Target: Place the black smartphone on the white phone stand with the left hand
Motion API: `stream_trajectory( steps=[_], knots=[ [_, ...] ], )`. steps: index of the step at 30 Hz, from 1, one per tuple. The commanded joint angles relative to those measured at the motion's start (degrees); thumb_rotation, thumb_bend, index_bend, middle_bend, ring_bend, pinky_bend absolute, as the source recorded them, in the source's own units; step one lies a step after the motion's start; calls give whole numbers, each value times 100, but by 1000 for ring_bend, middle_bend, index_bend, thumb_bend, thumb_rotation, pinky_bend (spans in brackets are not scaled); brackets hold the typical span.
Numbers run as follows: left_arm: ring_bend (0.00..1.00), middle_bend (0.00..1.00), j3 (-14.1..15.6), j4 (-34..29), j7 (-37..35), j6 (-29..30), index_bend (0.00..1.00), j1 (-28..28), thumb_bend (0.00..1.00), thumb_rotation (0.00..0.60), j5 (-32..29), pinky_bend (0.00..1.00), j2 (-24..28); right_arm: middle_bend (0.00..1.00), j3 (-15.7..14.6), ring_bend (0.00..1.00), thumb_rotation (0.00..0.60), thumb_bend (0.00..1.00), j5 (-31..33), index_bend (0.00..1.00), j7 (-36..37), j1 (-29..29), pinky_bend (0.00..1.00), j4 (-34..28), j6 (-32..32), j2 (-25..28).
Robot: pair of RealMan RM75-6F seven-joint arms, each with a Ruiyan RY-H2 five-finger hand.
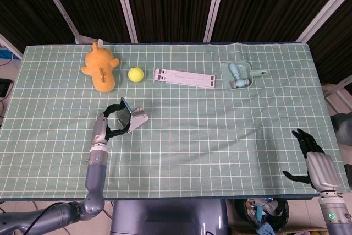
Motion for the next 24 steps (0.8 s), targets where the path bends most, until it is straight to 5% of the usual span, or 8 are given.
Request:
stream_trajectory(
  steps=[1, 24],
  knots=[
    [120, 457, 6, -2, 12, -26, 332, 7, 365, 600, 9, 96, 3, 0, -2, 0, 600, 129, -2, 0, 4, 0, 214, 1, -2, 2],
    [0, 69, 47, -145, 120, -116, 0, 72, 236, 600, 182, 15, 145, 0, -4, 0, 600, 129, 12, 0, 15, 0, 214, -14, -19, 14]
  ],
)
